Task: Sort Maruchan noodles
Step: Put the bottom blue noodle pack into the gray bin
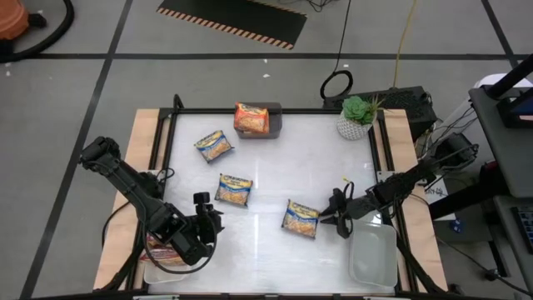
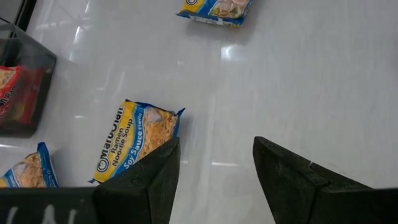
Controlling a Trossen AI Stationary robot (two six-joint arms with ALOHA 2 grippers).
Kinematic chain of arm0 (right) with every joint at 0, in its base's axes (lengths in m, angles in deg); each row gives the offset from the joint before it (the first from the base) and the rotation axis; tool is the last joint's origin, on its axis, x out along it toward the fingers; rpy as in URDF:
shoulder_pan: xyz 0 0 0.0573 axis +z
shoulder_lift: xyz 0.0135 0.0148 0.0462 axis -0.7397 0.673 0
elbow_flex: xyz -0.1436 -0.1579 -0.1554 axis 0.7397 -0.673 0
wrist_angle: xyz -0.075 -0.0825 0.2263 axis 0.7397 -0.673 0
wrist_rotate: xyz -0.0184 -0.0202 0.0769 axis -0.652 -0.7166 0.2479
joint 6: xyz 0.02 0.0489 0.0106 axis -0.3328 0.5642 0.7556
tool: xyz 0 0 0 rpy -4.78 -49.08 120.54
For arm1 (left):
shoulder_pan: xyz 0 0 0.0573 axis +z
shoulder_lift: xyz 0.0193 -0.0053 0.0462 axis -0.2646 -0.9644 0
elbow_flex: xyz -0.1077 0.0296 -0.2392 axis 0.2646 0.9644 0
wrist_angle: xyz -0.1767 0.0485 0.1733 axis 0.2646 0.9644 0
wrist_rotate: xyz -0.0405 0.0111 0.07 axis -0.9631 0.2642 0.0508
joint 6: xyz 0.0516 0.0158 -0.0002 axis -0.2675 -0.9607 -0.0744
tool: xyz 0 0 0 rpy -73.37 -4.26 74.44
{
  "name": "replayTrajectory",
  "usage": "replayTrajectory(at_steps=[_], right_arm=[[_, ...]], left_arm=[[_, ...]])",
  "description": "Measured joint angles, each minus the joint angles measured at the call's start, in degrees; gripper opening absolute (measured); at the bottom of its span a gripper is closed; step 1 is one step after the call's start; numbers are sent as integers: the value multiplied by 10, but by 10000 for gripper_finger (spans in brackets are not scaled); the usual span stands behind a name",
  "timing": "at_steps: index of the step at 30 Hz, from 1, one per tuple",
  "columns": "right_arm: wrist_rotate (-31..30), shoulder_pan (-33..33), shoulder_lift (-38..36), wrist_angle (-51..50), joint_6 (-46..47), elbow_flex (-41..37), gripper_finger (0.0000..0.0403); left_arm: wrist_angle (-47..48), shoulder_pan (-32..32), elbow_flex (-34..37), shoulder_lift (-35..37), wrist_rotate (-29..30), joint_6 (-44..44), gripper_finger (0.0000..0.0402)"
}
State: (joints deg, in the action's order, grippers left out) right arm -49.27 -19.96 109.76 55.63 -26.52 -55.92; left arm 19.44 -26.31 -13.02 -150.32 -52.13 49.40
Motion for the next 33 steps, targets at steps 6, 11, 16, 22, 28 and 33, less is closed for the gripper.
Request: replayTrajectory(at_steps=[6, 11, 16, 22, 28, 33], right_arm=[[-11, 0, -1, -12, -10, 1, 169], [-72, 0, 0, -21, -67, 1, 197], [-89, 0, 0, -20, -78, 0, 221], [-88, 0, 16, 7, -121, 0, 223], [-87, 0, 60, 61, -151, 0, 206], [-86, 0, 99, 103, -170, 0, 180]], left_arm=[[0, 0, 0, 0, 0, 0, 209], [0, 0, 0, 0, 0, 0, 209], [-3, 0, 0, 0, 10, 0, 209], [-19, 8, 0, 0, 15, -8, 209], [-28, 20, 0, 0, 15, -12, 209], [-28, 23, 0, 0, 15, -12, 209]])
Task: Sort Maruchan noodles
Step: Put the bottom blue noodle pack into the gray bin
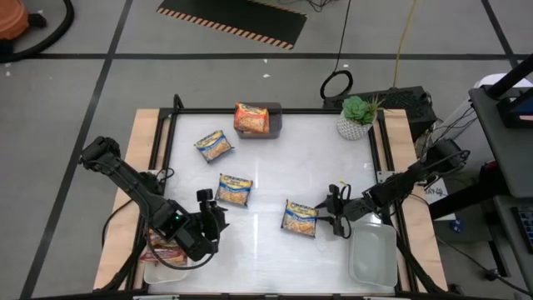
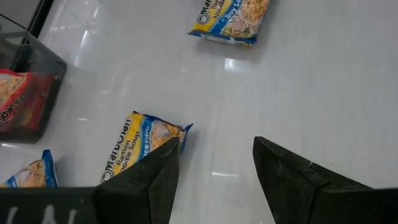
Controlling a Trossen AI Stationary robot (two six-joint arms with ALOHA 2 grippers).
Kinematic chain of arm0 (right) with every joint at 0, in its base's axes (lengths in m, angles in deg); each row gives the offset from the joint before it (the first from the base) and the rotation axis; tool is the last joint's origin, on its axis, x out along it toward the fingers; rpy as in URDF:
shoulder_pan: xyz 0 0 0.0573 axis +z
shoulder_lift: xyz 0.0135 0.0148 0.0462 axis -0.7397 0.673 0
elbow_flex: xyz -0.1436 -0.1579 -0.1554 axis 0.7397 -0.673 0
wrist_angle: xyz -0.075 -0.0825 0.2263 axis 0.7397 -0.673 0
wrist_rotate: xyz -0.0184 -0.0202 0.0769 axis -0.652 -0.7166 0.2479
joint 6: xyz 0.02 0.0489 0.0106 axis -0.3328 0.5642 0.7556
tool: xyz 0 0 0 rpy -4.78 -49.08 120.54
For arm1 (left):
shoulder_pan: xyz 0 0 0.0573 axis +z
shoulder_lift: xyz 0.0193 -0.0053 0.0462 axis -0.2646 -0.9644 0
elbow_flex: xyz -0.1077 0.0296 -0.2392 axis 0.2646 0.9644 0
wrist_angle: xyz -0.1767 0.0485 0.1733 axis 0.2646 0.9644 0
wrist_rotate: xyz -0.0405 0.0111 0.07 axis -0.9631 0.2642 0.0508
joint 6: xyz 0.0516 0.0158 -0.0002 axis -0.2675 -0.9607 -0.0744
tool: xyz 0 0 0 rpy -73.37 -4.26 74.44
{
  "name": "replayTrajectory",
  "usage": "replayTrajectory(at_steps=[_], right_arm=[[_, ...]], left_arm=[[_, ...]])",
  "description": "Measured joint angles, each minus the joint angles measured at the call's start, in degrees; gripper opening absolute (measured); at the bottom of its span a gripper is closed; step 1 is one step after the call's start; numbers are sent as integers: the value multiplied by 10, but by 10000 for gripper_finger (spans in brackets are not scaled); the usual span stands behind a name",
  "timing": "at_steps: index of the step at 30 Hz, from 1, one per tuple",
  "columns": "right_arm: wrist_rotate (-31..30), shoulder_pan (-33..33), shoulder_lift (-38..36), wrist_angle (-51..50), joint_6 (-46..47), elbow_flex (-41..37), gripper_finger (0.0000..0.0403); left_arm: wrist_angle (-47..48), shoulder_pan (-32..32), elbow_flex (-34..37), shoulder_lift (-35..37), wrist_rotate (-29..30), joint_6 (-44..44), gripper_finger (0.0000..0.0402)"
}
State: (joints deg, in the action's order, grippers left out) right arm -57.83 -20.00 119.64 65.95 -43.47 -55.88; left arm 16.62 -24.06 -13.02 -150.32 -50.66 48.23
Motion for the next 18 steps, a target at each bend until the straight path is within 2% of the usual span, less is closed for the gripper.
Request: replayTrajectory(at_steps=[5, 12, 18], right_arm=[[32, -8, 25, 50, -44, 0, 125], [89, -22, 29, 105, -123, 0, 13], [86, -21, 16, 155, -179, 3, 2]], left_arm=[[0, 0, 0, 0, 0, 0, 209], [0, 0, 0, 0, 0, 0, 209], [0, 2, 0, 0, 0, -5, 209]])
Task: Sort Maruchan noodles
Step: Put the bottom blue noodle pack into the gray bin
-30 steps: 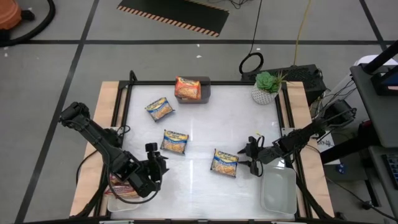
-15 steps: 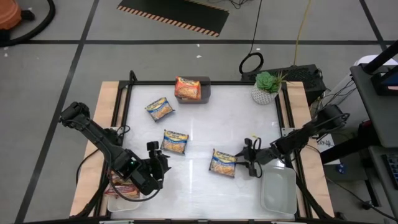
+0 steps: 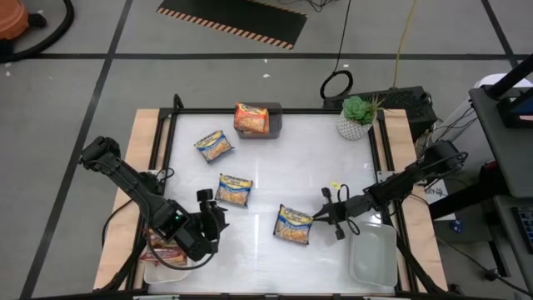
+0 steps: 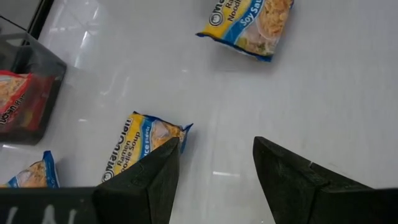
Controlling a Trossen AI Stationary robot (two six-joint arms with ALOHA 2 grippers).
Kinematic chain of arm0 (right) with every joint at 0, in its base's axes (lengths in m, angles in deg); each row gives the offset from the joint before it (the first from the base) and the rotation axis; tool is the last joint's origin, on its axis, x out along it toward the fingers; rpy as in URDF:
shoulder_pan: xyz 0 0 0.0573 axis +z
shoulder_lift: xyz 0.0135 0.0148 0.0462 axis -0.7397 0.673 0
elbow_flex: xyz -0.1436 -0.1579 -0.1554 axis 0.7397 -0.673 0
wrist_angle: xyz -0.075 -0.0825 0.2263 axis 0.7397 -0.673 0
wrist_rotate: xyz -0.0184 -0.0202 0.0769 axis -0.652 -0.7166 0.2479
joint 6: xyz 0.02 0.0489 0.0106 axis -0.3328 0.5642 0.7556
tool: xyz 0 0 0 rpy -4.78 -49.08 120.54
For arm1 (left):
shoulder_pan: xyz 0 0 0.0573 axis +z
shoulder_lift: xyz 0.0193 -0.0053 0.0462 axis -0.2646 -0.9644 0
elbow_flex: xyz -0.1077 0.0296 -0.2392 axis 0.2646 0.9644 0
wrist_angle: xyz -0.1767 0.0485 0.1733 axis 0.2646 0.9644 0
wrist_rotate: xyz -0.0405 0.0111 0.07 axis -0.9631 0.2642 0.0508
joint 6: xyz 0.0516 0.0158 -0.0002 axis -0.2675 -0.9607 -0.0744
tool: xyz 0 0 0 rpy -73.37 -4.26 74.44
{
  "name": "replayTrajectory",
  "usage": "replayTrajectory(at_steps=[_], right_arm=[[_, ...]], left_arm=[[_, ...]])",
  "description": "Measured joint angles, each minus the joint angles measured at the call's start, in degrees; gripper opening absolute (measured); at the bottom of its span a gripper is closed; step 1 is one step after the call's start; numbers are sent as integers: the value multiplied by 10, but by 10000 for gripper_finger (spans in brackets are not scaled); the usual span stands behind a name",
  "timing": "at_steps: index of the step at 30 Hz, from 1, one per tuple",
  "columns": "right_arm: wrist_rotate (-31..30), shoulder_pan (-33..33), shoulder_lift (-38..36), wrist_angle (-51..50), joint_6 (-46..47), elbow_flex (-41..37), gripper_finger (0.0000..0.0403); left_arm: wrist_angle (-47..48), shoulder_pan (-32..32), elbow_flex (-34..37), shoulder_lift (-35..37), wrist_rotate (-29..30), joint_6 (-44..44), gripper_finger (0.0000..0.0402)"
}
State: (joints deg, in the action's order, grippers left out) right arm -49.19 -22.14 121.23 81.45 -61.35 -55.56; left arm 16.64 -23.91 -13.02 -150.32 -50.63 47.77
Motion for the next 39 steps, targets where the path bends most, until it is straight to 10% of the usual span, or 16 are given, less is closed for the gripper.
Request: replayTrajectory(at_steps=[16, 27, 39], right_arm=[[-85, 53, -74, -244, -140, 191, 0], [-267, 114, -74, -323, -205, 271, 0], [-389, 173, -74, -322, -269, 319, 0]], left_arm=[[-56, 80, 0, 0, 80, -69, 209], [-217, 79, 0, -5, -112, -152, 209], [-348, 60, -2, -29, -106, -263, 210]])
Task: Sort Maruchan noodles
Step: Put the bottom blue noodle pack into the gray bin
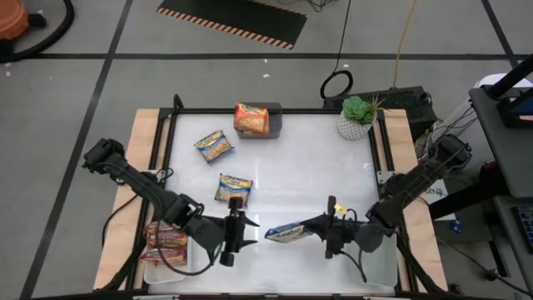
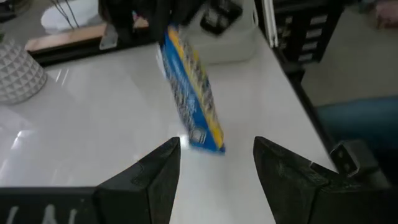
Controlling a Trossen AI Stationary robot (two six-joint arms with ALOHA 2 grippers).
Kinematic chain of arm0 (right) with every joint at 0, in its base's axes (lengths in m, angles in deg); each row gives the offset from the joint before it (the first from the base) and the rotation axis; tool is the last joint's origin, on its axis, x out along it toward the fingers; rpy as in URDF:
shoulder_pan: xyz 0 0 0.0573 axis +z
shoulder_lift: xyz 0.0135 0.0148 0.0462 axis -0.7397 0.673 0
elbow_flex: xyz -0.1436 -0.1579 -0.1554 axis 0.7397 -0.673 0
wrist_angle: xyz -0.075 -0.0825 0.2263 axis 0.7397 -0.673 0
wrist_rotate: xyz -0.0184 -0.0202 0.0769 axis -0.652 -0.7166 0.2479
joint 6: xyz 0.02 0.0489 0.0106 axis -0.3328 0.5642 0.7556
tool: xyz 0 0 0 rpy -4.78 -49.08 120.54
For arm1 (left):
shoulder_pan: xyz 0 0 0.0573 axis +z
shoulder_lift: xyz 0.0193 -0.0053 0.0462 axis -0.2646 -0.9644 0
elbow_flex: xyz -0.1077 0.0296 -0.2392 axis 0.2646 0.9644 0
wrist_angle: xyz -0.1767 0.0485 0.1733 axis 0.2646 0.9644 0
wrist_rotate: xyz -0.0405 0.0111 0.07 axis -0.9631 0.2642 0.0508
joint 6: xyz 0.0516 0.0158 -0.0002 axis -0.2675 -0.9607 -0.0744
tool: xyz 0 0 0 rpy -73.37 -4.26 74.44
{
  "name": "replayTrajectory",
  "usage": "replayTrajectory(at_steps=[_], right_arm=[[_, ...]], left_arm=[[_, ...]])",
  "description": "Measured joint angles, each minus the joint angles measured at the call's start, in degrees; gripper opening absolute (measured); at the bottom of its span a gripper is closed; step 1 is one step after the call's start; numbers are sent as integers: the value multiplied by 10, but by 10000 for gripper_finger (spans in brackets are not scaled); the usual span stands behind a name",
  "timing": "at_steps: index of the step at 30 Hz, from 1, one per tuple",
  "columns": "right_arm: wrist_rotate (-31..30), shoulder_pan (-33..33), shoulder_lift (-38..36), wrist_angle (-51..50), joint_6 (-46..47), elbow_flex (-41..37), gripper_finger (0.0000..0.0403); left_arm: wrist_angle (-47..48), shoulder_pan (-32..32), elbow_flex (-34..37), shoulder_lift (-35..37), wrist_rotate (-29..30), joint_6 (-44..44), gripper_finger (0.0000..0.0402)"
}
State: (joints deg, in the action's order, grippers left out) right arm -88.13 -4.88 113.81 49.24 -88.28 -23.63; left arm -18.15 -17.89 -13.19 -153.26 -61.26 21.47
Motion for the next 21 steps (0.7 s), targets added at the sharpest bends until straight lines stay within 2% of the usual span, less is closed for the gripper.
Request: replayTrajectory(at_steps=[6, 11, 15, 21], right_arm=[[-39, 24, 0, 0, -22, 15, 0], [-70, 36, 0, 0, -29, 17, 0], [-79, 38, 0, 0, -31, 17, 0], [-110, 38, 0, -10, -31, 17, 0]], left_arm=[[-62, 5, 2, -30, 6, -6, 239], [-134, 10, 2, -75, 48, -8, 299], [-187, 14, 2, -102, 87, -47, 349], [-258, 23, 2, -126, 78, -58, 383]])
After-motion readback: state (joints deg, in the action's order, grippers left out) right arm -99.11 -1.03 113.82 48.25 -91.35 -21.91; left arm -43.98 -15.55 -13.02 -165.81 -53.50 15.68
